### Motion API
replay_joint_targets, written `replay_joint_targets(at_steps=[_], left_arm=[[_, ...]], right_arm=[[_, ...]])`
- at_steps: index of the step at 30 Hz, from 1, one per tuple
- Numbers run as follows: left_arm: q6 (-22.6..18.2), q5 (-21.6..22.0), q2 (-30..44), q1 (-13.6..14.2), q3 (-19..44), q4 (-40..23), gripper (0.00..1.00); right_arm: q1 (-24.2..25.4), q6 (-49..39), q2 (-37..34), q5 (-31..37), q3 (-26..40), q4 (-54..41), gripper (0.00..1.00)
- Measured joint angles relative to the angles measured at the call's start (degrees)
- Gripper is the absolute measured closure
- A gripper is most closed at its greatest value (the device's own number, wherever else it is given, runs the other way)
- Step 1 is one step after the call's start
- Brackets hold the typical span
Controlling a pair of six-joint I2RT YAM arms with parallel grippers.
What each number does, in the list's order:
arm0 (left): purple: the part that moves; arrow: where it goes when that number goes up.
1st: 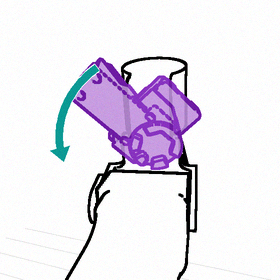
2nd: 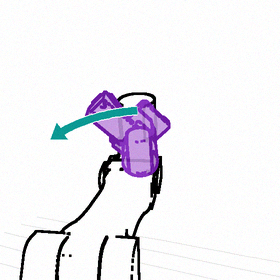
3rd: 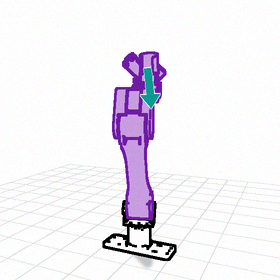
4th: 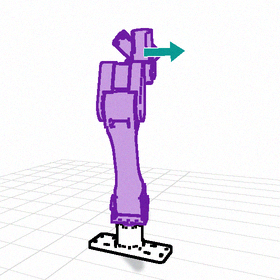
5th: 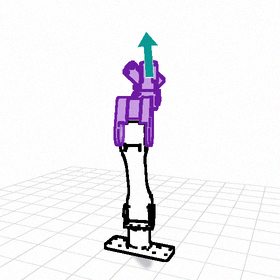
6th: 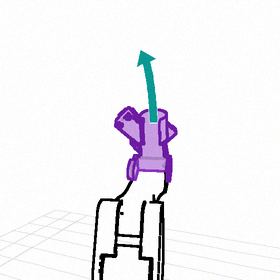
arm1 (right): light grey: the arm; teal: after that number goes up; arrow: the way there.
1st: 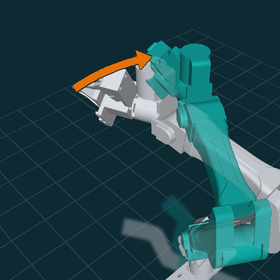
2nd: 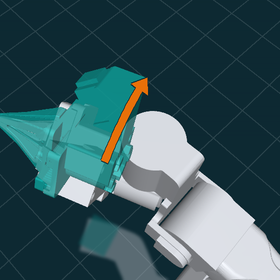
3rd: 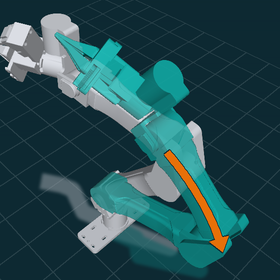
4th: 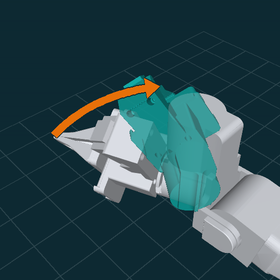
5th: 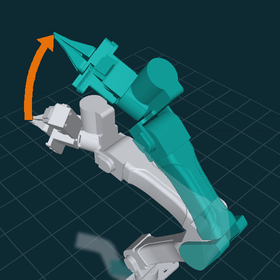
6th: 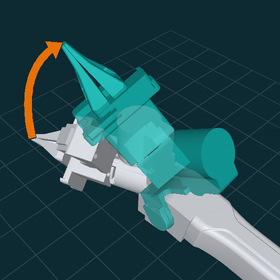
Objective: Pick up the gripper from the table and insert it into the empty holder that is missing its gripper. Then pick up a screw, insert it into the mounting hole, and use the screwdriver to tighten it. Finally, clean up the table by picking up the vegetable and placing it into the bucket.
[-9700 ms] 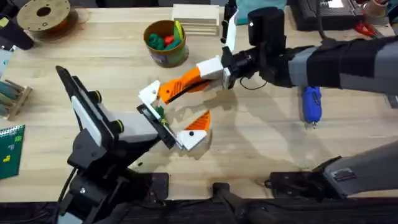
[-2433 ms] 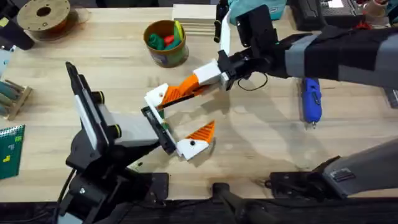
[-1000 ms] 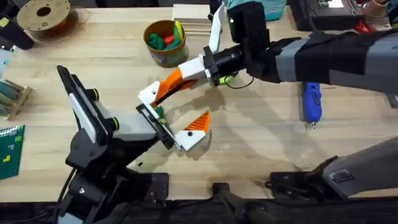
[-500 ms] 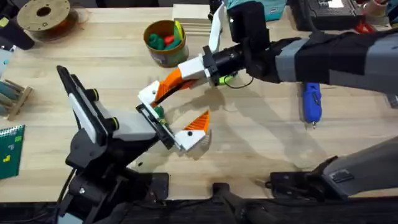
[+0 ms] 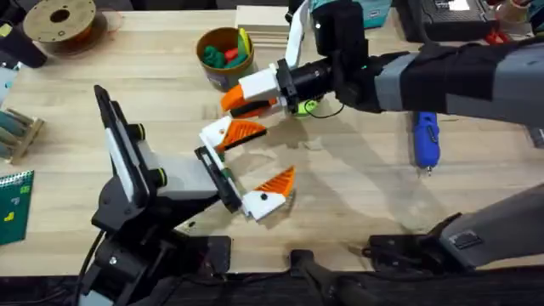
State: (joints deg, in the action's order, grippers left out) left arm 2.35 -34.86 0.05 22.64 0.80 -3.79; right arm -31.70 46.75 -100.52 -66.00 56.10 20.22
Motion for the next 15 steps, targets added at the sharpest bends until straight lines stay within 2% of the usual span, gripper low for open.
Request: replay_joint_targets(at_steps=[8,15], left_arm=[[-0.02,-1.89,0.00,0.10,0.00,-0.04,0.014],[-0.04,-2.09,0.00,0.10,0.00,-0.04,0.014]], right_arm=[[0.00,0.45,0.01,0.02,0.00,0.39,0.290],[1.21,0.38,0.01,-1.06,0.00,0.24,0.273]])
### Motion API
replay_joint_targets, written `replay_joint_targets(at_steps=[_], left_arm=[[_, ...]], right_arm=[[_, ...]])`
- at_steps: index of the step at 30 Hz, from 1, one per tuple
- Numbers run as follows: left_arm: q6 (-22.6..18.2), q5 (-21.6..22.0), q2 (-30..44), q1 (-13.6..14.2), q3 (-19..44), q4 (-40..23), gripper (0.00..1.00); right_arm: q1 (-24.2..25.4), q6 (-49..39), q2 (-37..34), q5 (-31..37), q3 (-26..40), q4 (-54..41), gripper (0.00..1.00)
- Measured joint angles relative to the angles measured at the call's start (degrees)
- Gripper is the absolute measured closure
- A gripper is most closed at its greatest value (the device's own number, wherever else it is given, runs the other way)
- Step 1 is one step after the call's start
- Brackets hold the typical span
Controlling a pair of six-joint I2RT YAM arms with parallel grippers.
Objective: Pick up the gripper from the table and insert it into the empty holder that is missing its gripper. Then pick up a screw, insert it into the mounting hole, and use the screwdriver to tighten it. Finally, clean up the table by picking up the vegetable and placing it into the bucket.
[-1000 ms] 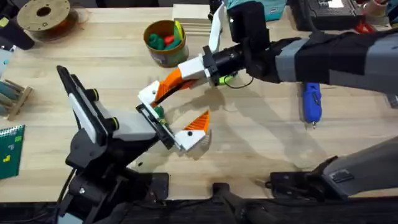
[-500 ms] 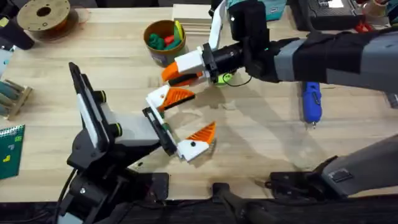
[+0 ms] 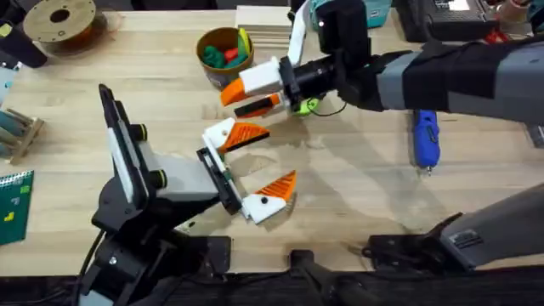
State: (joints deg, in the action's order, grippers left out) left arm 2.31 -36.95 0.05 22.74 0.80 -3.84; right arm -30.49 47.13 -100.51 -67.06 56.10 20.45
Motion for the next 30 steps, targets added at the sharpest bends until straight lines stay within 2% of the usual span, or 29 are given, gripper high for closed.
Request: replay_joint_targets(at_steps=[3,6,10,11,14,17,20,21,24,28,30], left_arm=[[0.00,-0.15,0.00,0.00,0.00,0.00,0.014],[0.00,-0.17,0.00,0.00,0.00,-0.02,0.014],[-0.13,-0.22,0.00,0.00,0.00,-0.02,0.014],[-0.15,-0.39,0.00,0.00,0.00,-0.02,0.014],[-0.15,-0.42,0.00,0.00,0.00,-0.02,0.012],[-0.15,-0.50,0.00,0.00,0.00,-0.02,0.013],[-0.15,-0.57,0.00,0.00,0.00,-0.02,0.014],[-0.15,-0.59,0.00,0.00,0.00,-0.02,0.014],[-0.15,-0.59,0.00,0.00,0.00,-0.02,0.014],[-0.17,-0.59,0.00,0.00,0.00,-0.02,0.014],[-0.17,-0.59,0.00,0.00,0.00,-0.02,0.014]], right_arm=[[2.07,-0.51,0.00,-1.97,0.00,-2.66,0.271],[4.19,-2.64,0.00,-3.77,0.00,-9.99,0.271],[5.34,-9.30,0.16,-4.76,0.00,-23.71,0.268],[6.11,-14.13,1.72,-4.93,0.00,-30.68,0.268],[7.86,-18.75,5.25,-5.06,0.00,-35.64,0.268],[8.76,-21.75,7.69,-5.28,0.00,-37.33,0.268],[7.38,-23.57,7.70,-5.43,0.00,-38.12,0.284],[4.61,-24.53,7.17,-5.43,0.00,-38.30,0.327],[2.65,-25.01,7.10,-5.43,0.00,-38.26,0.380],[2.94,-25.33,7.10,-5.13,0.00,-38.26,0.445],[3.28,-25.40,7.10,-4.95,0.00,-38.20,0.549]])
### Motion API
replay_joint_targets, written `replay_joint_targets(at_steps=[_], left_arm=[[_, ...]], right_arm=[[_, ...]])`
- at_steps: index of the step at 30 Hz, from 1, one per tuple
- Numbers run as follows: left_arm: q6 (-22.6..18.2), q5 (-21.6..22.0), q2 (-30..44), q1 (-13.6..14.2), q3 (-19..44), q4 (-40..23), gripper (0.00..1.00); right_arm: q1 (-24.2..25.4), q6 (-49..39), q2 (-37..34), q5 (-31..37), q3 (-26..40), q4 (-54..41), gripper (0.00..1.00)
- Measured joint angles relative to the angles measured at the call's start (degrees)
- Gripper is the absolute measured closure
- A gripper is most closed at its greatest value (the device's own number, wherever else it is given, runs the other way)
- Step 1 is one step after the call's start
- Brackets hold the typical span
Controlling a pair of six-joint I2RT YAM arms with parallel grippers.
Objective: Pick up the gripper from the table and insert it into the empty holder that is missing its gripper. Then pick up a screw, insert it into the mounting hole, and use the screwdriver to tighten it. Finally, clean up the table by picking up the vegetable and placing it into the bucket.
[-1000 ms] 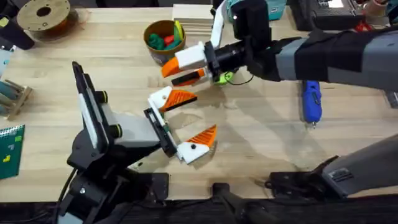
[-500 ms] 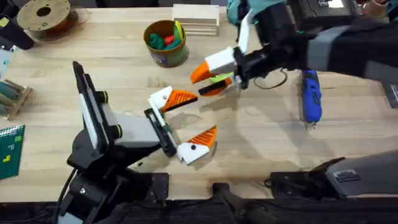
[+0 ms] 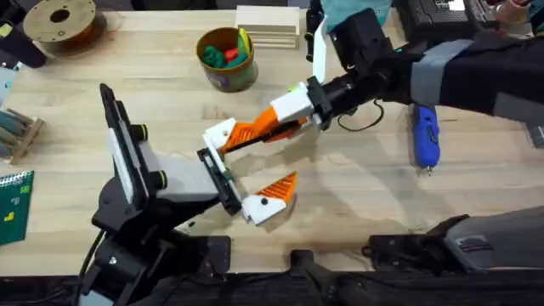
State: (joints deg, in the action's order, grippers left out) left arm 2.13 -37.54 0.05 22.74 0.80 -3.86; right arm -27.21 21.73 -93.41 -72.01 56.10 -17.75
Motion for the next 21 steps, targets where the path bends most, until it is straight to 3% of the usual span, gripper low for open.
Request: replay_joint_targets(at_steps=[4,9,21], left_arm=[[0.00,0.00,0.00,0.00,0.00,0.00,0.014],[0.03,0.02,0.00,0.00,0.00,-0.04,0.014],[-0.46,1.29,0.00,-0.04,0.00,0.02,0.014]], right_arm=[[0.34,-0.12,0.00,0.26,0.00,0.03,0.672],[0.34,-0.34,0.00,-0.14,0.00,0.20,0.966],[-0.12,2.39,0.00,0.66,0.00,6.03,0.979]])
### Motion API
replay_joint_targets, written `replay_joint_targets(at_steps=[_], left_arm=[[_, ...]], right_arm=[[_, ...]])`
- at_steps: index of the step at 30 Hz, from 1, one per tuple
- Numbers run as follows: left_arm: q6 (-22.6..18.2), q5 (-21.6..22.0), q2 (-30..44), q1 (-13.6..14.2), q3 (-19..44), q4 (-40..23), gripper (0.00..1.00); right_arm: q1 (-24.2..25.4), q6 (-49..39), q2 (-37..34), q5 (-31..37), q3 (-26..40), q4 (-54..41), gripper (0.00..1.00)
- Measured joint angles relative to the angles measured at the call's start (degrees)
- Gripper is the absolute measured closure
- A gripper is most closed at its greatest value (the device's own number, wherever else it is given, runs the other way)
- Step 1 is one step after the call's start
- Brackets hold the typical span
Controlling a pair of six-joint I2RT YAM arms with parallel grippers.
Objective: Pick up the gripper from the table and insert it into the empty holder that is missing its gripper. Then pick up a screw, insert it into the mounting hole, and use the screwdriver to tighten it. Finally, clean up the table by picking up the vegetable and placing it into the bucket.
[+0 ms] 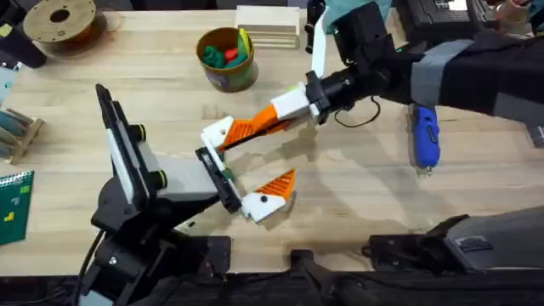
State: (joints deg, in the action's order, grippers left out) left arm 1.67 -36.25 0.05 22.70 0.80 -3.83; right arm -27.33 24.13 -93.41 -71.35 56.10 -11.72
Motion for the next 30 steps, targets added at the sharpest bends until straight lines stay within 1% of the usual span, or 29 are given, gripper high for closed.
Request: replay_joint_targets(at_steps=[4,5,11,23,30], left_arm=[[0.04,0.70,0.00,-0.15,0.00,0.00,0.013],[0.04,1.69,0.00,-0.24,0.00,0.00,0.013],[0.33,2.74,0.00,-0.46,0.00,-0.02,0.012],[1.02,3.21,0.00,-0.46,0.00,-0.04,0.013],[0.98,3.26,0.00,-0.46,0.00,-0.04,0.013]], right_arm=[[-0.78,2.31,0.00,1.72,0.00,2.68,0.979],[-1.30,3.99,0.00,2.81,0.00,5.33,0.979],[-1.94,7.25,-1.47,3.78,0.00,10.29,0.979],[-1.96,9.80,-2.49,2.95,0.00,11.75,0.979],[-2.01,10.20,-2.49,2.95,0.00,11.80,0.893]])
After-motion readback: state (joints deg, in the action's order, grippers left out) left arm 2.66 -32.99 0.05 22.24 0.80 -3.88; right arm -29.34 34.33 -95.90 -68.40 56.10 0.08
